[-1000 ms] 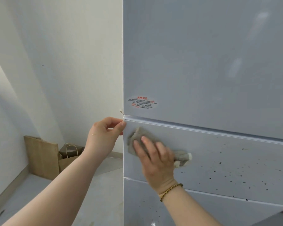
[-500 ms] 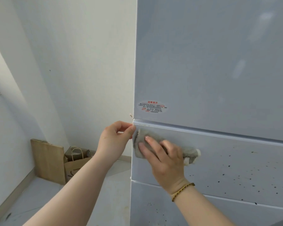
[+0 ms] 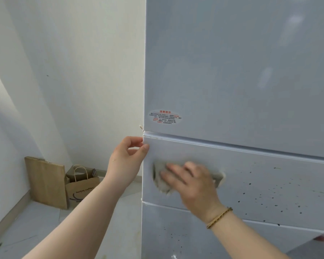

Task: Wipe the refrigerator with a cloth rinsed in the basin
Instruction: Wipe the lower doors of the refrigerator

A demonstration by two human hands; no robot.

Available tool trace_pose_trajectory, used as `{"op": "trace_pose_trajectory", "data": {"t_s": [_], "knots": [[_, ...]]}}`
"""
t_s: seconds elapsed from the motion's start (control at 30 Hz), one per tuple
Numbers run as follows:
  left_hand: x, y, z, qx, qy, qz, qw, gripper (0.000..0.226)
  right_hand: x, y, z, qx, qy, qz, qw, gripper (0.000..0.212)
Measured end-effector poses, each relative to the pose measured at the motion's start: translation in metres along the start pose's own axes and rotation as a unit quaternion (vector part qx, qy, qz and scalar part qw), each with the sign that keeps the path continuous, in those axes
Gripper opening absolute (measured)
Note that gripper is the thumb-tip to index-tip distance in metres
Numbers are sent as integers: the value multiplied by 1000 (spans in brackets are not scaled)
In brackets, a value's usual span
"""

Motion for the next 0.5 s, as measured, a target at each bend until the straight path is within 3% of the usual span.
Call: {"op": "trace_pose_trajectory", "data": {"t_s": [0.1, 0.17, 0.4, 0.5], "knots": [[-4, 7, -3, -9, 6, 9, 1000, 16, 24, -17, 24, -65, 15, 86, 994, 32], [-5, 11, -5, -16, 0, 21, 1000, 20, 21, -9, 22, -71, 36, 94, 992, 32], [-18, 25, -9, -41, -24, 28, 998, 53, -28, 95, -9, 72, 52, -105, 991, 39], [-28, 41, -13, -93, -78, 40, 992, 66, -19, 105, 1, 94, 37, -129, 986, 33]]}}
Point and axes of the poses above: each hand's wrist, its own y-axis away from the middle knuckle, its own x-axis out of the back of the hand, z = x × y, the point moved 3 cm from there along -y, towards the middle knuckle, and after that the axes turned 1 degree about z, right-handed, at the moved point
